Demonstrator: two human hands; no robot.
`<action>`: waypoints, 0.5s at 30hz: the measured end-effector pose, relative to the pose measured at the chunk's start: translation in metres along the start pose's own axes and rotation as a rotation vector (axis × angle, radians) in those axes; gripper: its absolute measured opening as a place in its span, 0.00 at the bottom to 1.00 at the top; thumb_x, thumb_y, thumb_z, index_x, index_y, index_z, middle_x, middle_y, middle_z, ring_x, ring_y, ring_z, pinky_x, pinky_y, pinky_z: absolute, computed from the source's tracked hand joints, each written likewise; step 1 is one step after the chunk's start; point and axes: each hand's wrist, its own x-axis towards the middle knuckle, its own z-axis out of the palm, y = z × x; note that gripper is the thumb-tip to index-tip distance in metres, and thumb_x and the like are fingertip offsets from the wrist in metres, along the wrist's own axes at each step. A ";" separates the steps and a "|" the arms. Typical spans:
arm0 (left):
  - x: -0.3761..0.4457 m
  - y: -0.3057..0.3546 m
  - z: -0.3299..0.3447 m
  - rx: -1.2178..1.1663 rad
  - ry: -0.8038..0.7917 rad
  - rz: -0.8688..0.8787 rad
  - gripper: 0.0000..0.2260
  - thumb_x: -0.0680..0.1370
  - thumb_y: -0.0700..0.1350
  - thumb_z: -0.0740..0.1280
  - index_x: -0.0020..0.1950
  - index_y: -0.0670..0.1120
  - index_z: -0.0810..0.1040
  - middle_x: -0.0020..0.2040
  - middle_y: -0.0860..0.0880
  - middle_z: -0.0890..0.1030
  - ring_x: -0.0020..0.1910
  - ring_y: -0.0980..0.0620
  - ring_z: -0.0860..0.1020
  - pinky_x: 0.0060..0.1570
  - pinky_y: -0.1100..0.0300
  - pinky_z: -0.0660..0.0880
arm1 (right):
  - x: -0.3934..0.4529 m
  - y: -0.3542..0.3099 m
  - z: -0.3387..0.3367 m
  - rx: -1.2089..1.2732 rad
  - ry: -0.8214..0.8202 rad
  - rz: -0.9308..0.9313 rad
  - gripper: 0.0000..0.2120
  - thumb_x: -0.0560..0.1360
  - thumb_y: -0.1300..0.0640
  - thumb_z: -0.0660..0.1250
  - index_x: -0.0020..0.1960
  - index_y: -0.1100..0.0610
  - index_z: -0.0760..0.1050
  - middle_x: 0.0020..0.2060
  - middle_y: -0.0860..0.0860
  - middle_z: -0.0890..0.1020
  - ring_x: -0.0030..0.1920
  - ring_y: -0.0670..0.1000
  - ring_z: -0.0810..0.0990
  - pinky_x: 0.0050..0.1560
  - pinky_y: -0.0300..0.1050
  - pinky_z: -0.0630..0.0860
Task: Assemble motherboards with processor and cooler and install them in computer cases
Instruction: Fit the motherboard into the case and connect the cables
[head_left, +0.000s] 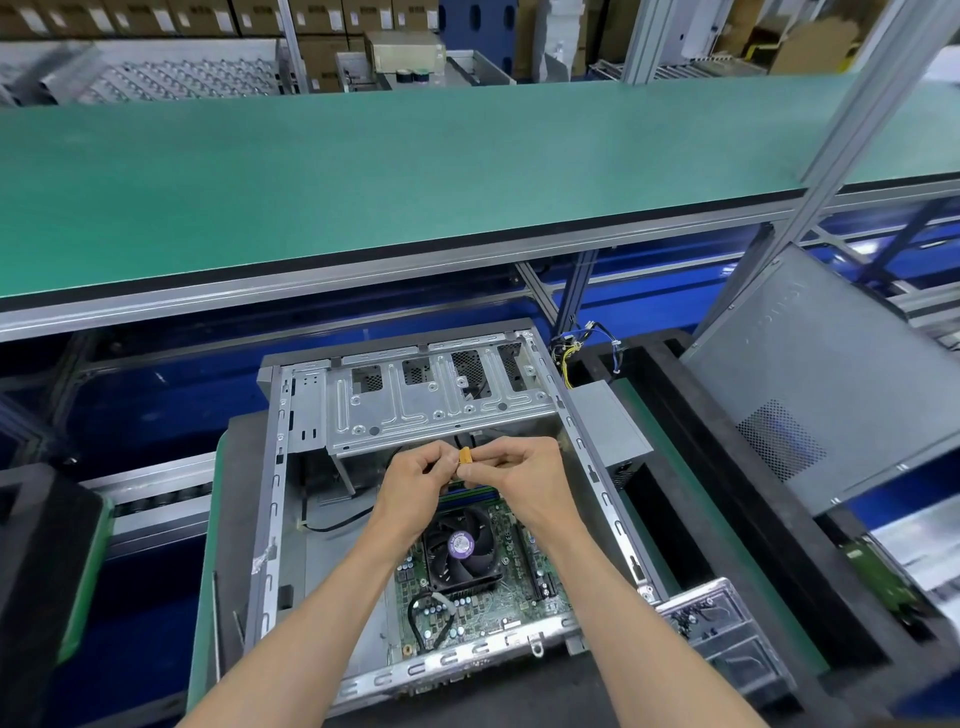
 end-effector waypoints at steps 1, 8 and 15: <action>0.000 -0.001 0.000 -0.004 -0.003 -0.006 0.15 0.83 0.47 0.64 0.38 0.50 0.81 0.30 0.56 0.77 0.28 0.60 0.68 0.35 0.57 0.64 | 0.000 0.000 0.000 -0.001 0.000 -0.001 0.07 0.68 0.66 0.80 0.45 0.61 0.87 0.34 0.57 0.86 0.36 0.55 0.85 0.42 0.42 0.82; 0.002 -0.004 -0.001 -0.008 0.019 0.003 0.16 0.82 0.43 0.65 0.34 0.52 0.80 0.27 0.59 0.73 0.27 0.62 0.68 0.34 0.58 0.63 | 0.001 0.003 0.002 -0.013 0.012 0.029 0.15 0.67 0.67 0.80 0.52 0.59 0.84 0.38 0.59 0.85 0.37 0.53 0.86 0.43 0.41 0.82; -0.001 0.001 -0.001 0.141 0.122 0.038 0.12 0.79 0.44 0.69 0.37 0.54 0.84 0.32 0.58 0.82 0.32 0.60 0.78 0.38 0.58 0.74 | 0.002 0.007 0.002 -0.012 0.026 0.107 0.09 0.72 0.64 0.78 0.51 0.62 0.84 0.39 0.58 0.86 0.37 0.53 0.85 0.42 0.38 0.80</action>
